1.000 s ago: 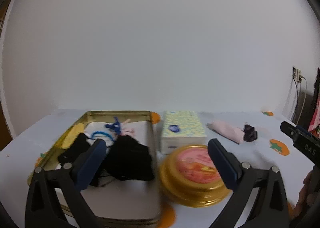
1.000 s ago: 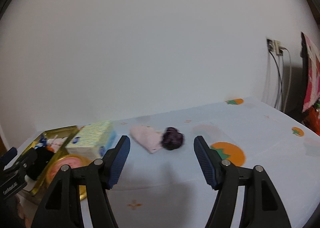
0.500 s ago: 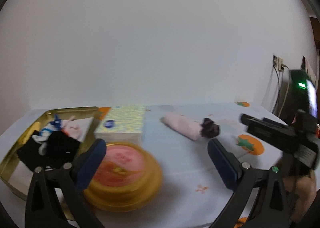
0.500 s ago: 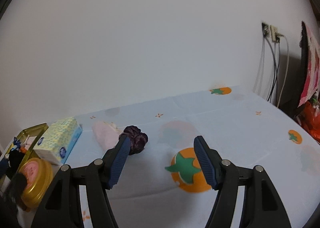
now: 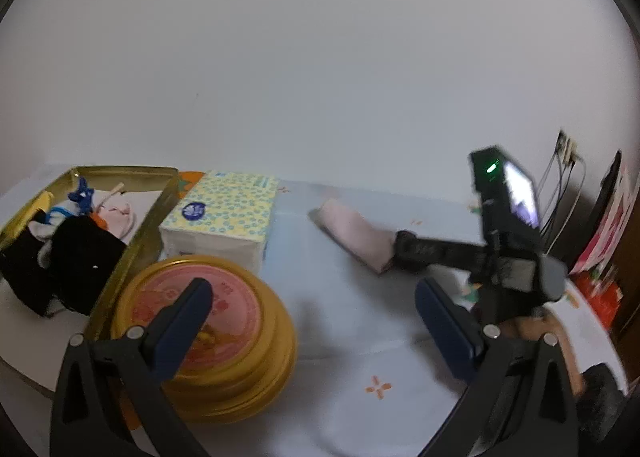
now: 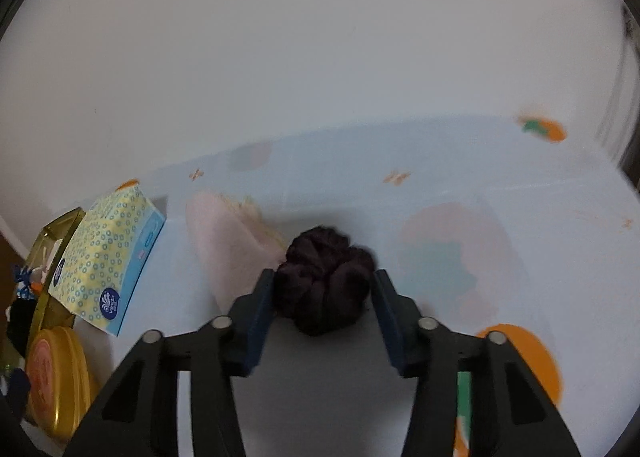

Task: Organize soft objects
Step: 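Grasp the purple scrunchie with the right tool while the left tool grasps the pink sock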

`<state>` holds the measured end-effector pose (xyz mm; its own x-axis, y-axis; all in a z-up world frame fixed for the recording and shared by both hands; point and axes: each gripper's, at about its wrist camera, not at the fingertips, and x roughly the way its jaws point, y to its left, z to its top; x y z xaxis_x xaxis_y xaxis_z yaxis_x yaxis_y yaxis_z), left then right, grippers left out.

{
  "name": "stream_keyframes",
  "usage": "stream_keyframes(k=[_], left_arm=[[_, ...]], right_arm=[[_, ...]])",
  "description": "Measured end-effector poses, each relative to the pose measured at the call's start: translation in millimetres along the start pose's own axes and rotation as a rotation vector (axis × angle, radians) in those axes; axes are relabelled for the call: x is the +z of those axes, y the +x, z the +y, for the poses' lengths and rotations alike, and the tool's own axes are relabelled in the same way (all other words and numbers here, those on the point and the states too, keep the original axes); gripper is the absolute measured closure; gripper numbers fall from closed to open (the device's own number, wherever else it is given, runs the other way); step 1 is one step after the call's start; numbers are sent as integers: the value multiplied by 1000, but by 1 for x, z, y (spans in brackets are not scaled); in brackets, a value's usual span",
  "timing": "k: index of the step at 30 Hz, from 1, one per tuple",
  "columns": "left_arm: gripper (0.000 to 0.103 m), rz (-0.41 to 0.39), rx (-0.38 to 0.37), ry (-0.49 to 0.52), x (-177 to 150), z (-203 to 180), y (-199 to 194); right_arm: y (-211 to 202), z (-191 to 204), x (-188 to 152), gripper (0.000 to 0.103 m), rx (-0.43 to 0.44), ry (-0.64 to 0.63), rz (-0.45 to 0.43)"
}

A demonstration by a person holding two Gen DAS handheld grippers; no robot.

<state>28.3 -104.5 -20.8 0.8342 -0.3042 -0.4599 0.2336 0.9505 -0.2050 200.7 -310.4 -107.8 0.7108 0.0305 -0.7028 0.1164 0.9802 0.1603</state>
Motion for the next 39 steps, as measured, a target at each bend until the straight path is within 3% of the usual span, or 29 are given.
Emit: stream_keyframes(k=[5,8,10,14,19,22,26,28,31,35,38,39], left_arm=[[1,-20,23,98,1,-24,9],[0,-36,22,109,6,-35,12],[0,-40,18,113,12,-42,14],[1,-43,41,114,30,-62,29],[2,48,55,33,53,-72,74],[3,162,52,-32,63,-71,111],[10,328,105,-95,66,-64,162],[25,397,133,-103,61,-64,182],[31,480,149,-122,53,-65,209],[33,432,201,-35,46,-78,211],[42,392,219,64,38,-90,212],[56,387,210,67,37,-92,210]], right_arm=[[-5,-7,-3,67,52,-6,8],[-17,-24,-3,70,79,68,2],[-30,-34,2,70,55,106,-63],[-70,-52,4,70,-78,82,-259],[-101,-80,7,70,-179,109,-400],[-109,-90,10,70,-191,118,-434],[-115,-94,11,70,-191,128,-463],[-114,-91,12,70,-182,129,-477],[-115,-87,11,70,-184,96,-485],[-115,-79,9,70,-169,71,-479],[-112,-80,8,70,-151,72,-468],[-110,-79,7,70,-148,72,-465]])
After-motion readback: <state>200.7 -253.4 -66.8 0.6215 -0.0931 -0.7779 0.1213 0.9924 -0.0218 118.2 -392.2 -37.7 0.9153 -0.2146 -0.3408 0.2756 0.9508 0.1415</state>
